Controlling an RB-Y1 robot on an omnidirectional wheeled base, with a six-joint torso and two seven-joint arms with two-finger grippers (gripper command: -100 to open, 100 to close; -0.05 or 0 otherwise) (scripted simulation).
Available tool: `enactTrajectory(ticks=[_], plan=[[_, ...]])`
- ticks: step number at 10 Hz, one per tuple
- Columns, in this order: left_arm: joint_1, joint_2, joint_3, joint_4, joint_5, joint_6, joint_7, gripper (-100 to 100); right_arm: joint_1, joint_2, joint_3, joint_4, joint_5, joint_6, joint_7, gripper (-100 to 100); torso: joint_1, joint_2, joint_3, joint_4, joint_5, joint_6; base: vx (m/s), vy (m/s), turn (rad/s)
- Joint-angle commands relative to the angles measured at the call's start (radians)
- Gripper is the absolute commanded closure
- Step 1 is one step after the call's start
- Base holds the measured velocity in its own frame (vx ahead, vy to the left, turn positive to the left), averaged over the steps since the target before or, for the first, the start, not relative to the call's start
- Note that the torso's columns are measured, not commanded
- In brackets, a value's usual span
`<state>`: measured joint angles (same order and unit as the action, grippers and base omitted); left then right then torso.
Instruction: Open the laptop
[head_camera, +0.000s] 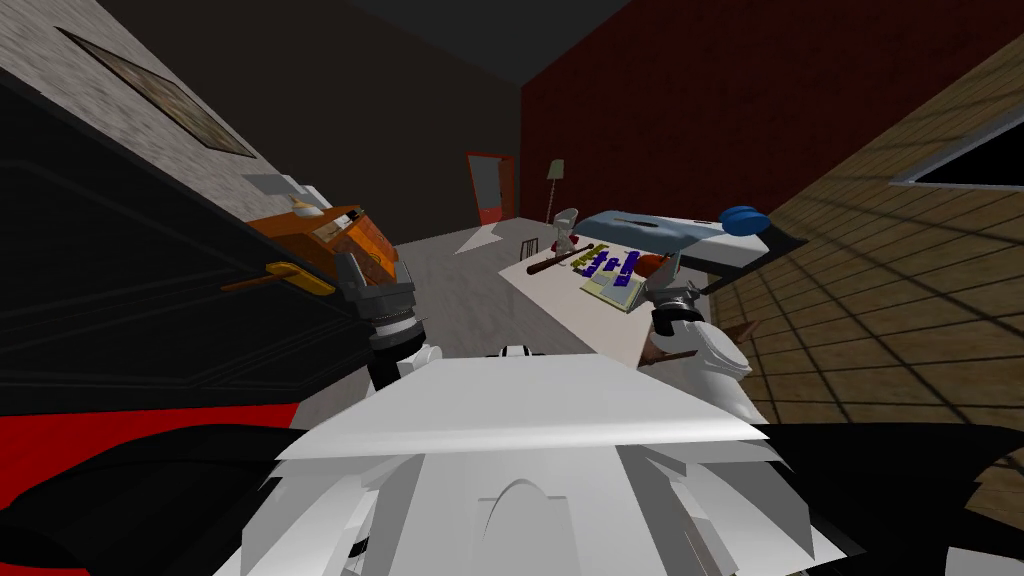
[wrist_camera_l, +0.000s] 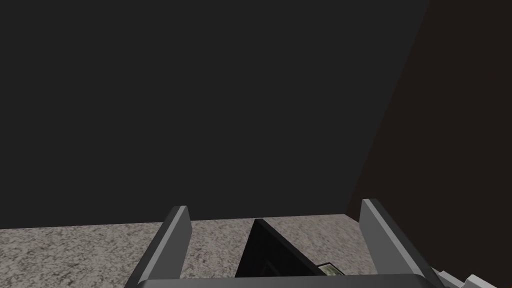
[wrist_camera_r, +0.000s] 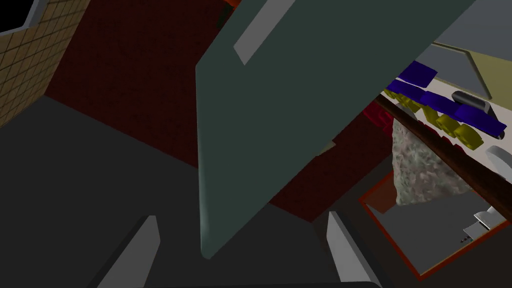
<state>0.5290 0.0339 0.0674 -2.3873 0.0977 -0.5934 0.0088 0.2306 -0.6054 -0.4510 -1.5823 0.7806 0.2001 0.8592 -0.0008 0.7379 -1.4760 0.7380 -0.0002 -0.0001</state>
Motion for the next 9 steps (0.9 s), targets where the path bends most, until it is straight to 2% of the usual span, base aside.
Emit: enactTrajectory(ticks=[1, 2, 3, 4, 6, 9], plan=[[0.0, 0.0, 0.0, 0.0, 0.0, 0.0, 0.0, 0, -0.001, -0.031, 0.0, 0.014, -0.019, 0.011, -0.003, -100, 0.001, 0.001, 0.001, 0.0, 0.0, 0.001, 0.057, -0.041, 0.05], [0.0, 0.0, 0.0, 0.0, 0.0, 0.0, 0.0, 0, -0.002, -0.015, -0.002, 0.01, -0.007, 0.003, 0.0, -100, 0.0, 0.0, 0.0, 0.0, 0.0, 0.0, 0.036, -0.029, 0.02], [0.0, 0.0, 0.0, 0.0, 0.0, 0.0, 0.0, 0, -0.002, -0.017, -0.003, 0.011, -0.008, 0.004, -0.001, 100, 0.001, 0.001, 0.0, 0.0, 0.0, 0.0, 0.007, -0.008, -0.018], [0.0, 0.0, 0.0, 0.0, 0.0, 0.0, 0.0, 0, 0.04, -0.062, 0.002, 0.018, -0.016, 0.009, 0.021, 100, 0.002, 0.001, 0.001, 0.0, -0.001, -0.002, 0.08, 0.044, 0.039], [0.0, 0.0, 0.0, 0.0, 0.0, 0.0, 0.0, 0, 0.083, -0.105, 0.008, 0.026, -0.025, 0.012, 0.042, 100, 0.005, -0.008, -0.006, -0.006, 0.0, 0.001, 0.13, 0.12, 0.038], [0.0, 0.0, 0.0, 0.0, 0.0, 0.0, 0.0, 0, 0.146, -0.171, 0.018, 0.037, -0.037, 0.018, 0.074, 100, -0.002, -0.003, -0.001, -0.003, -0.004, -0.002, 0.118, 0.116, 0.023]])
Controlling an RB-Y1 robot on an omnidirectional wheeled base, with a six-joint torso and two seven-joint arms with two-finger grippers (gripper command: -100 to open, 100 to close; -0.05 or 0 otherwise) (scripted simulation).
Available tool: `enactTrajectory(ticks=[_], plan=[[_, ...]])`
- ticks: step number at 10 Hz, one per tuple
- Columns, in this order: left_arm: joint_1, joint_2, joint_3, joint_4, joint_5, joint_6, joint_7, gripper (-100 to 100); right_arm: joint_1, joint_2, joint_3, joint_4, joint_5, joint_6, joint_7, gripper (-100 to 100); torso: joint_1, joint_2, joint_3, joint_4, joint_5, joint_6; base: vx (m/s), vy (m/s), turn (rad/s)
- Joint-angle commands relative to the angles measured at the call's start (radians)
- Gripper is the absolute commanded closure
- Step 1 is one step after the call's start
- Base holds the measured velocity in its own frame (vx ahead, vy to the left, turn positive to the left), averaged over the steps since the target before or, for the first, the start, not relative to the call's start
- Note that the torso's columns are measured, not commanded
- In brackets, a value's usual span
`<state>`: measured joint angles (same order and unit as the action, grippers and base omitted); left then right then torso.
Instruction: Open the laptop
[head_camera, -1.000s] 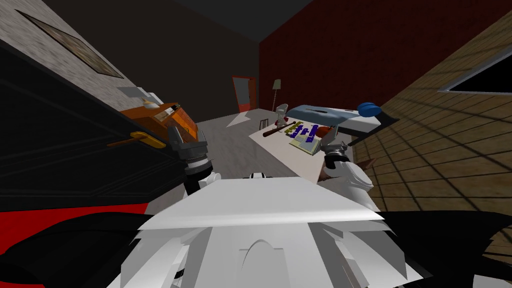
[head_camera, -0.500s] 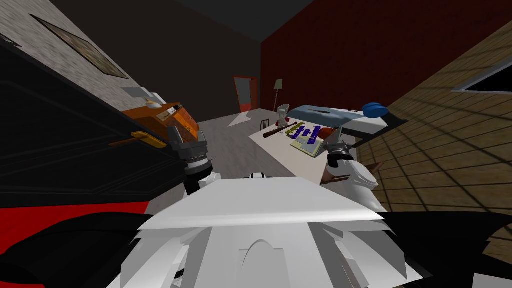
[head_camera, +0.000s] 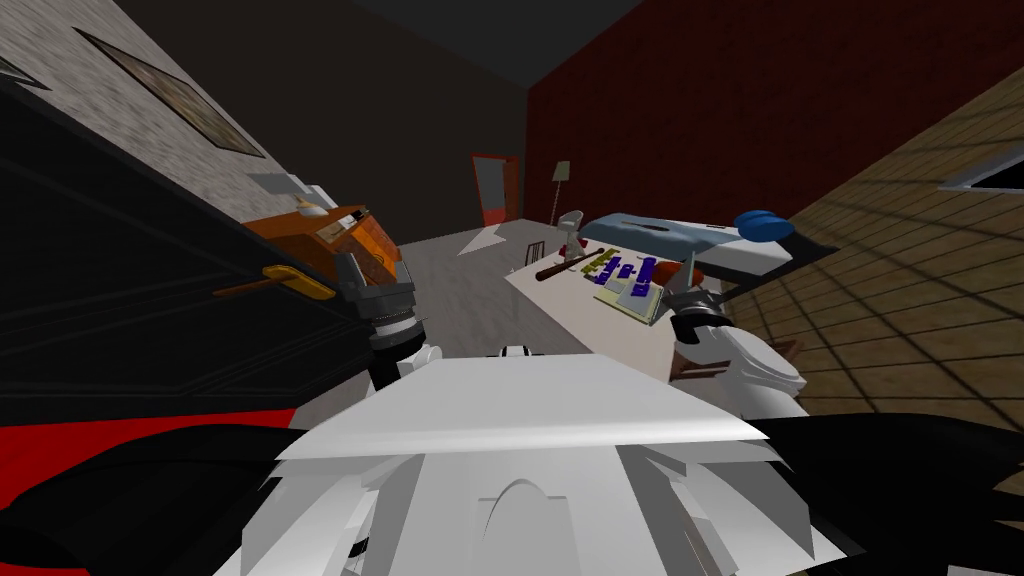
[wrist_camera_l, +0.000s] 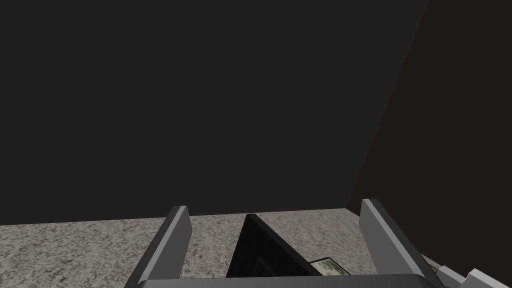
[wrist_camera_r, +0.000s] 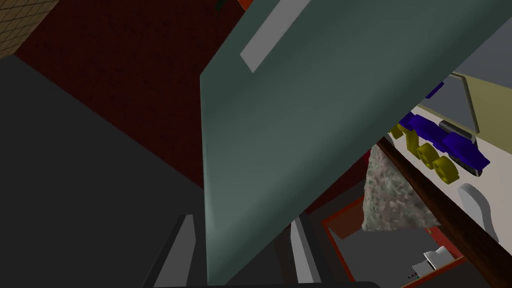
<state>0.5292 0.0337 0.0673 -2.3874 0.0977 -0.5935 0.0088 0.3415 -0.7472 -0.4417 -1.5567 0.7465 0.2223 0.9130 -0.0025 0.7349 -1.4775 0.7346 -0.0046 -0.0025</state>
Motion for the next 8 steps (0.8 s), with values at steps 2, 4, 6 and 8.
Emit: enactTrajectory(ticks=[2, 4, 6, 8], plan=[[0.0, 0.0, 0.0, 0.0, 0.0, 0.0, 0.0, 0, 0.078, -0.073, 0.015, 0.019, -0.011, 0.0, 0.041, 100, 0.0, 0.002, 0.001, 0.002, 0.002, 0.001, 0.113, 0.089, 0.049], [0.0, 0.0, 0.0, 0.0, 0.0, 0.0, 0.0, 0, 0.085, -0.08, 0.016, 0.022, -0.012, -0.002, 0.043, 100, 0.002, 0.002, 0.001, 0.003, 0.005, 0.003, 0.099, 0.065, 0.017], [0.0, 0.0, 0.0, 0.0, 0.0, 0.0, 0.0, 0, 0.128, -0.092, 0.037, 0.026, 0.024, 0.017, 0.091, 100, 0.004, 0.006, 0.003, 0.004, 0.006, 0.004, 0.113, 0.048, 0.036], [0.0, 0.0, 0.0, 0.0, 0.0, 0.0, 0.0, 0, 0.155, -0.099, 0.05, 0.028, 0.048, 0.029, 0.122, 100, 0.003, 0.004, 0.002, 0.003, 0.005, 0.004, 0.099, 0.066, 0.013]])
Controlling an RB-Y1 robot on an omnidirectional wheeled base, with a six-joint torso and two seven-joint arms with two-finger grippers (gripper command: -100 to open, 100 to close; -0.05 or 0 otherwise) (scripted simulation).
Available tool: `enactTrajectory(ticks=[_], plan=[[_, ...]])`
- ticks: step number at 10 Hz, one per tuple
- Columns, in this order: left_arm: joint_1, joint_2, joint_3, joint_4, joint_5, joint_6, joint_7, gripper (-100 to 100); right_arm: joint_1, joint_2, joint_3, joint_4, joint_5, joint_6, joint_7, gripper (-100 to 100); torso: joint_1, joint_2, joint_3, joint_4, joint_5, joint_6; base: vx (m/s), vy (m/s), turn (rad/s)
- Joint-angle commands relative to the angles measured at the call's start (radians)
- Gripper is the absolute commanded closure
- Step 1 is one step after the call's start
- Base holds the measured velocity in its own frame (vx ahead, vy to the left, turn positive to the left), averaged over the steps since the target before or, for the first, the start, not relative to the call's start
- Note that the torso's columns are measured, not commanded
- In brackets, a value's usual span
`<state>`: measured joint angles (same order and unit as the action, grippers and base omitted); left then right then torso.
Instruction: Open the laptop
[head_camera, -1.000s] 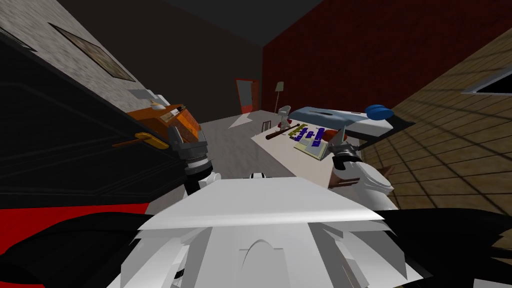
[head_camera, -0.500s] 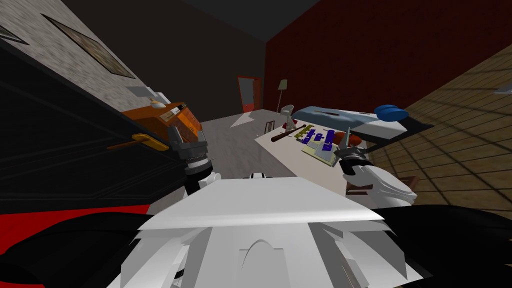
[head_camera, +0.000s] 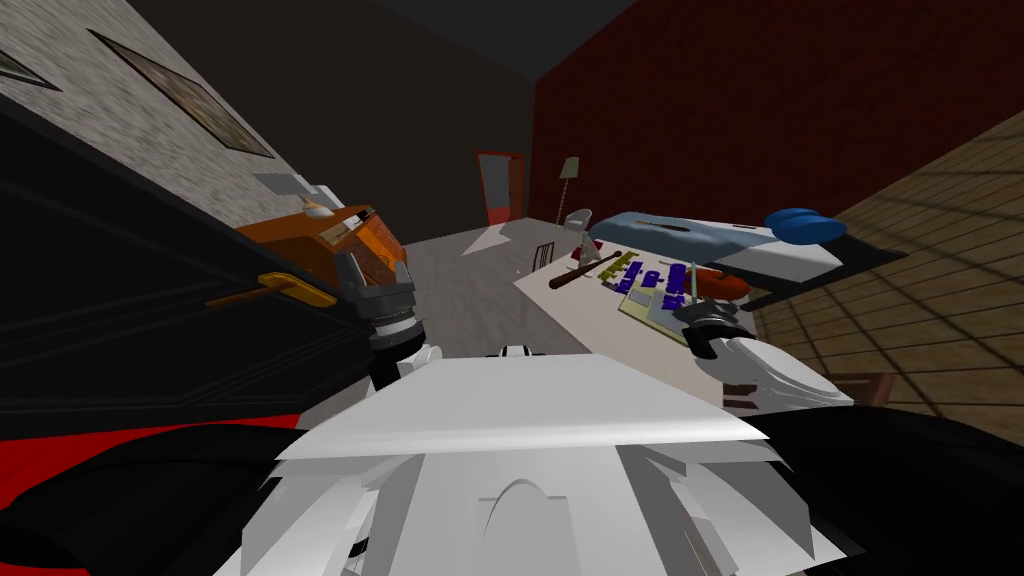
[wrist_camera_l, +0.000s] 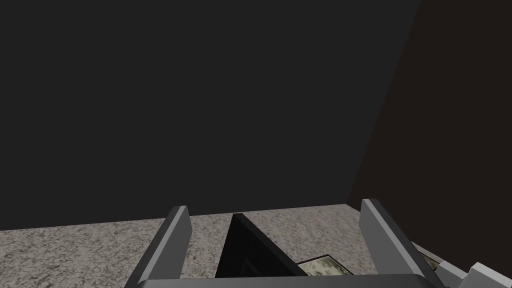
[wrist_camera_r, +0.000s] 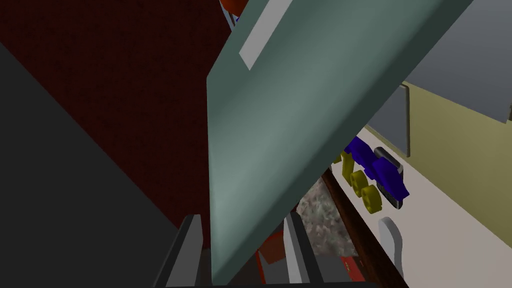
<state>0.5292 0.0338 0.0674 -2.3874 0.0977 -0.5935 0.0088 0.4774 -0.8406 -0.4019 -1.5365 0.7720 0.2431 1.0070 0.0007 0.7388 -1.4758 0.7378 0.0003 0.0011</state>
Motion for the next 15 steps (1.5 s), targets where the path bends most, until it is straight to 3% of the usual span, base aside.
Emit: enactTrajectory(ticks=[1, 3, 4, 7, 8, 11, 13, 14, 15], plan=[[0.0, 0.0, 0.0, 0.0, 0.0, 0.0, 0.0, 0, 0.047, -0.013, 0.023, 0.009, 0.047, 0.021, 0.059, 100, 0.001, 0.001, 0.0, 0.001, 0.001, -0.001, 0.124, 0.07, 0.018], [0.0, 0.0, 0.0, 0.0, 0.0, 0.0, 0.0, 0, 0.074, -0.02, 0.036, 0.011, 0.072, 0.033, 0.09, 100, 0.001, -0.003, -0.002, -0.001, 0.0, -0.004, 0.111, 0.073, 0.015], [0.0, 0.0, 0.0, 0.0, 0.0, 0.0, 0.0, 0, 0.064, -0.014, 0.032, 0.013, 0.066, 0.032, 0.078, 100, 0.002, -0.003, -0.002, 0.0, 0.001, -0.004, 0.041, 0.031, 0.001], [0.0, 0.0, 0.0, 0.0, 0.0, 0.0, 0.0, 0, 0.099, 0.015, 0.085, 0.029, 0.152, 0.089, 0.161, 100, 0.0, -0.003, -0.002, 0.0, 0.001, -0.002, 0.1, 0.019, 0.063], [0.0, 0.0, 0.0, 0.0, 0.0, 0.0, 0.0, 0, 0.106, -0.023, 0.066, 0.035, 0.111, 0.064, 0.139, -100, 0.001, -0.003, -0.002, 0.0, 0.001, -0.002, 0.073, 0.046, -0.051], [0.0, 0.0, 0.0, 0.0, 0.0, 0.0, 0.0, 0, 0.137, -0.073, 0.046, 0.032, 0.067, 0.043, 0.13, -100, 0.003, 0.004, 0.002, 0.003, 0.006, 0.0, 0.032, 0.041, -0.056], [0.0, 0.0, 0.0, 0.0, 0.0, 0.0, 0.0, 0, 0.177, -0.14, 0.019, 0.029, 0.01, 0.014, 0.117, -100, 0.006, 0.002, 0.0, 0.003, 0.007, 0.001, 0.048, 0.052, -0.099], [0.0, 0.0, 0.0, 0.0, 0.0, 0.0, 0.0, 0, 0.187, -0.157, 0.013, 0.028, -0.005, 0.007, 0.114, -100, 0.006, 0.001, 0.0, 0.002, 0.005, 0.0, 0.05, 0.072, -0.078], [0.0, 0.0, 0.0, 0.0, 0.0, 0.0, 0.0, 0, 0.181, -0.144, 0.022, 0.029, 0.003, 0.014, 0.117, -100, 0.006, 0.001, 0.0, 0.001, 0.004, -0.001, 0.022, 0.03, -0.02]])
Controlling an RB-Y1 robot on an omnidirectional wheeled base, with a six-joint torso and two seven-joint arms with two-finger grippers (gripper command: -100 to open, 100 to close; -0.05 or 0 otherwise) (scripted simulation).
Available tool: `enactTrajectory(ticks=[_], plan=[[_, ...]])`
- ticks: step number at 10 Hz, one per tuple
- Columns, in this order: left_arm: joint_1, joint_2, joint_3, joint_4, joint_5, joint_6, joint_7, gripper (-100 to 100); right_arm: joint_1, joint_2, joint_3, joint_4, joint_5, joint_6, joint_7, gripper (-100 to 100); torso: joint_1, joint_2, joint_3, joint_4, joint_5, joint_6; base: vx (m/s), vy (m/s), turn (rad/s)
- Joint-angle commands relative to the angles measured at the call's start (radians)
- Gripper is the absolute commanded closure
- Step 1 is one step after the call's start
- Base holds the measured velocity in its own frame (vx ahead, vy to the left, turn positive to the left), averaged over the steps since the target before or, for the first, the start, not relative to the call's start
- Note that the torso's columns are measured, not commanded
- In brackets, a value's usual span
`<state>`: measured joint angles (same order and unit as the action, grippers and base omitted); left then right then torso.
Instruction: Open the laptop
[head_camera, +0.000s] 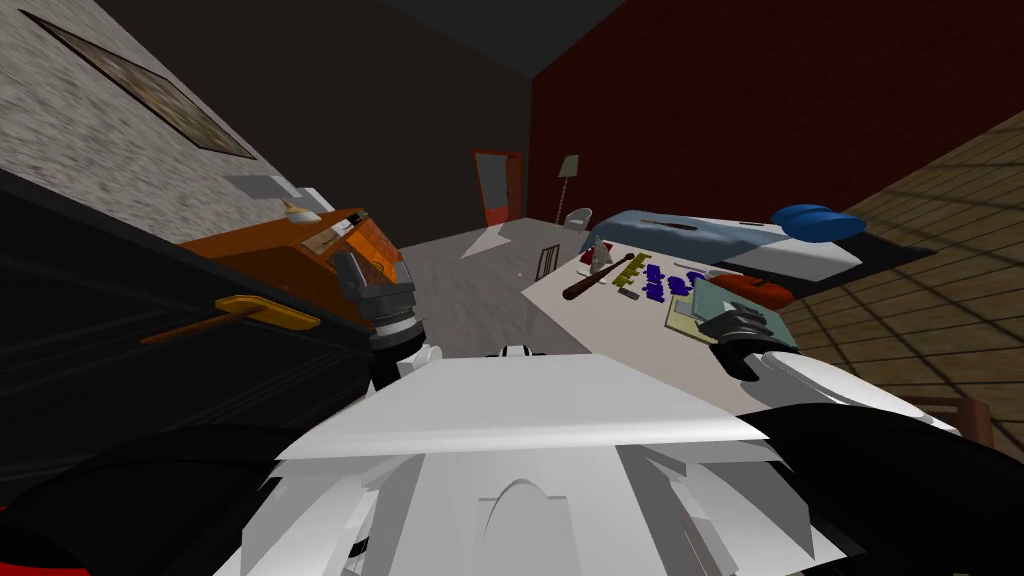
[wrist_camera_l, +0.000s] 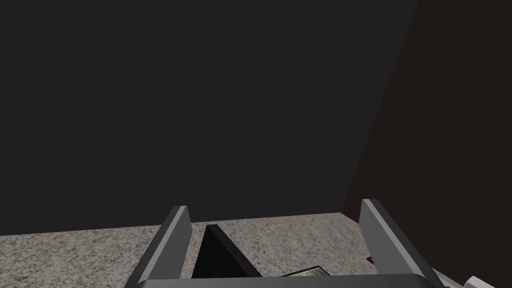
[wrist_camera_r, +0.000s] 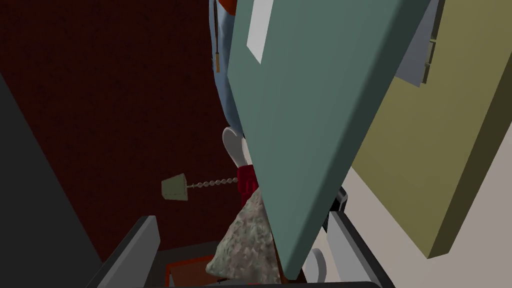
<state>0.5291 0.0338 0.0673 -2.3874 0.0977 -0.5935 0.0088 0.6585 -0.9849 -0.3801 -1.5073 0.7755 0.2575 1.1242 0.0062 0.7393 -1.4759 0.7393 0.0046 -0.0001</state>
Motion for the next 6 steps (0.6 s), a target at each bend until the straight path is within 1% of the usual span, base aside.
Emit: enactTrajectory(ticks=[1, 6], plan=[[0.0, 0.0, 0.0, 0.0, 0.0, 0.0, 0.0, 0, 0.003, -0.001, -0.001, 0.0, -0.002, -0.001, -0.001, 0, -0.004, 0.0, 0.0, 0.0, -0.002, -0.001, 0.003, 0.009, 0.0], [0.0, 0.0, 0.0, 0.0, 0.0, 0.0, 0.0, 0, 0.004, 0.001, 0.003, 0.001, -0.003, -0.003, -0.001, 0, -0.006, -0.001, 0.0, -0.001, -0.004, 0.0, 0.0, 0.001, 0.0]])
